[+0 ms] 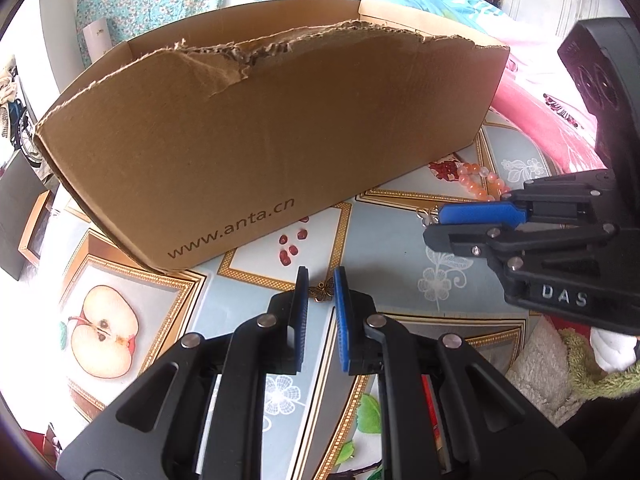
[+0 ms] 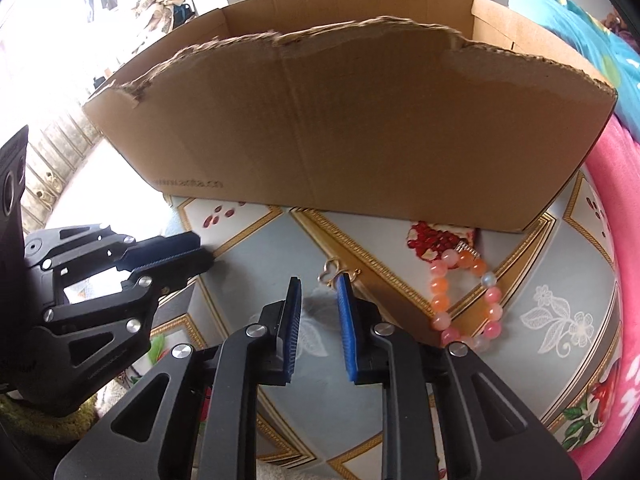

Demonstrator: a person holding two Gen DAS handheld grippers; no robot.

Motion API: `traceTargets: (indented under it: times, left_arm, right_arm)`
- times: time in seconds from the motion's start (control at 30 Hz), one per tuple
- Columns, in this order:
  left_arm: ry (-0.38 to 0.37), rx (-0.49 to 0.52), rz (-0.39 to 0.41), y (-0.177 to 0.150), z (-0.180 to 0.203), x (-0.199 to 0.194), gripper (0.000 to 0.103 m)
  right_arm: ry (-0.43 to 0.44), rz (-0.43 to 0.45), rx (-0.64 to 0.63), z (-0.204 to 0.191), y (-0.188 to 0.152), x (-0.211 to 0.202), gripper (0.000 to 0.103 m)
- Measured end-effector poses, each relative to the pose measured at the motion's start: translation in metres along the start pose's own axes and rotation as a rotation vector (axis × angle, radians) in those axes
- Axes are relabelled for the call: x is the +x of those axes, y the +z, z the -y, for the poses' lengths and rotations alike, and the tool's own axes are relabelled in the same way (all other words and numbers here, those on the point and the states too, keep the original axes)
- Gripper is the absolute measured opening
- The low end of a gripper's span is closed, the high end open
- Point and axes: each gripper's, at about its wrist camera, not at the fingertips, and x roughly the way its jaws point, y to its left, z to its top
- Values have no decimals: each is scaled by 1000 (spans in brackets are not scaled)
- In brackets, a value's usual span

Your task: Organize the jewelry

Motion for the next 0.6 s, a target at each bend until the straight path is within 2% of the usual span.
traceTargets:
  times: [0.2,0.4,0.6]
  left_arm:
    - [0,-1,1,0,1,0,12]
    - [1,1,1,0,1,0,12]
    - [5,6,-1,0,2,1,12]
  right_arm:
    - [-63,25,-19,-8,1,-3,21]
    - [-78,41,-75,-10,2,1,25]
    - [-59,31,-147,-15,11,9,28]
